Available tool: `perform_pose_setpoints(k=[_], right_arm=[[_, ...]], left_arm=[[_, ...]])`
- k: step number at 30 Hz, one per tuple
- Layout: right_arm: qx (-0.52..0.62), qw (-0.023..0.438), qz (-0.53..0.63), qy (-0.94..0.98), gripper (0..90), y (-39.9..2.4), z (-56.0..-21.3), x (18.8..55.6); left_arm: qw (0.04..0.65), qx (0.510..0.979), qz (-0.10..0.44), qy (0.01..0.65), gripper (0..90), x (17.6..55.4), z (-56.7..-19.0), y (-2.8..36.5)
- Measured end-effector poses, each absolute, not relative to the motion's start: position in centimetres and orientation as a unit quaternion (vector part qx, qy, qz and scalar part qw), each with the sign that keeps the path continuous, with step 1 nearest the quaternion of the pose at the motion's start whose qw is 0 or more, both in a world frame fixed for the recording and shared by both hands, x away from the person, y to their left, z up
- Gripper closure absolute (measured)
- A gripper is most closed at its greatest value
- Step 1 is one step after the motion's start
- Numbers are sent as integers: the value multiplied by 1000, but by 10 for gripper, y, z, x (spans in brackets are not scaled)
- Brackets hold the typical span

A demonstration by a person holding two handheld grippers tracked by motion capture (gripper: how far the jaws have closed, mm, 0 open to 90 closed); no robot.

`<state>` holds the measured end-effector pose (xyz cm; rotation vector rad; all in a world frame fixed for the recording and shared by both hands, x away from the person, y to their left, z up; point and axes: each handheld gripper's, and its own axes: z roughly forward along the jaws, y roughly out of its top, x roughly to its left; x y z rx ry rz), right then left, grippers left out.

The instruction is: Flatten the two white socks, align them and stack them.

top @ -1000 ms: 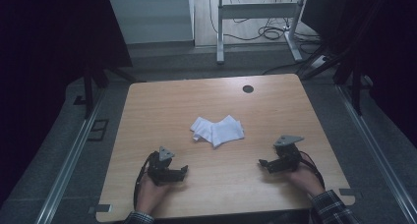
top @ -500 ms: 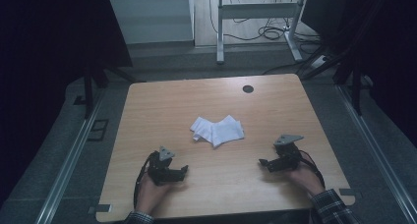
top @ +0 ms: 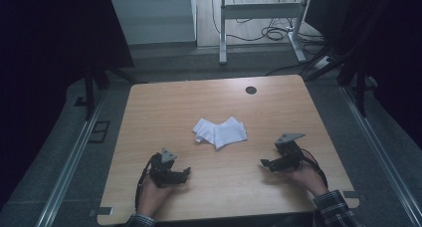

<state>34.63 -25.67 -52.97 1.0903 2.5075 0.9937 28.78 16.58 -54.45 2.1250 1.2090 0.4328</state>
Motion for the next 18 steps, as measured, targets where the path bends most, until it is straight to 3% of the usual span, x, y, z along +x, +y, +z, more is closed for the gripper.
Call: perform_pose_setpoints(k=[18], right_arm=[[379,121,363,843,314,-225,-492,376]], left_arm=[[324,809,165,462,99,288,-545,166]])
